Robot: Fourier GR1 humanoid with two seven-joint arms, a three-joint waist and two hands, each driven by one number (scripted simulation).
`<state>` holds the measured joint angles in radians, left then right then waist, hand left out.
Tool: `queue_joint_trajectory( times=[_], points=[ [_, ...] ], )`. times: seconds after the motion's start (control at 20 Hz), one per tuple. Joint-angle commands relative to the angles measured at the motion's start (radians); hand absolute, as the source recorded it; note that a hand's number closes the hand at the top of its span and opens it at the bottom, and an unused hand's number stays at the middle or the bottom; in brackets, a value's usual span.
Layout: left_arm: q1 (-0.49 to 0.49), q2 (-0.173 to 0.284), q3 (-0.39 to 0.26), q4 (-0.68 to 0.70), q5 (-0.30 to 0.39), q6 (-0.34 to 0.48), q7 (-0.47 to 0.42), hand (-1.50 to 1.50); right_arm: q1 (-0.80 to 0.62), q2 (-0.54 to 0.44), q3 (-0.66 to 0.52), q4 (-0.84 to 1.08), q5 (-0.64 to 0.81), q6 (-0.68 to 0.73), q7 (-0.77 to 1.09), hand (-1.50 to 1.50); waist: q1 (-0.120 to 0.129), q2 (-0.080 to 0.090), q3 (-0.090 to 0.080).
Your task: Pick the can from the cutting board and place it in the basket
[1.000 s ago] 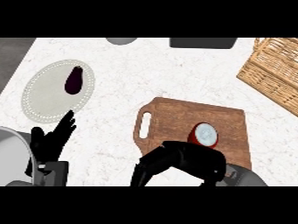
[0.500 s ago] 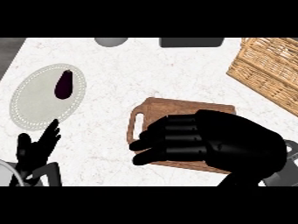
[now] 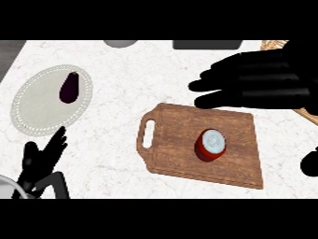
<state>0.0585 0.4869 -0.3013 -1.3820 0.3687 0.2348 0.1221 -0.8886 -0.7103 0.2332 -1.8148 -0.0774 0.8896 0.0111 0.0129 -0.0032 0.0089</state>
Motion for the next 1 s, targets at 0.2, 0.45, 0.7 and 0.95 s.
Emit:
queue_joint_trajectory(
  times=[0.2,0.45,0.7,0.95],
  points=[
    [-0.018,-0.016,0.014,0.057,0.033,-0.025,0.046,0.00,-0.125,-0.160,0.006,0.103,0.080,0.255,-0.135,-1.50,0.003,0.011,-0.009],
    [0.019,-0.045,-0.027,0.027,0.010,-0.002,0.041,0.00,-0.140,-0.164,0.058,0.124,0.125,0.236,-0.168,-1.50,0.006,0.010,-0.009],
    [0.037,0.001,0.020,0.026,0.032,-0.043,0.039,0.00,-0.065,-0.160,0.074,0.109,0.152,0.190,-0.228,-1.50,0.001,0.010,-0.008],
    [0.076,-0.038,0.001,0.007,-0.014,-0.005,0.000,0.00,-0.016,-0.083,0.140,0.125,0.241,0.110,-0.241,-1.50,0.009,0.010,-0.008]
  ],
)
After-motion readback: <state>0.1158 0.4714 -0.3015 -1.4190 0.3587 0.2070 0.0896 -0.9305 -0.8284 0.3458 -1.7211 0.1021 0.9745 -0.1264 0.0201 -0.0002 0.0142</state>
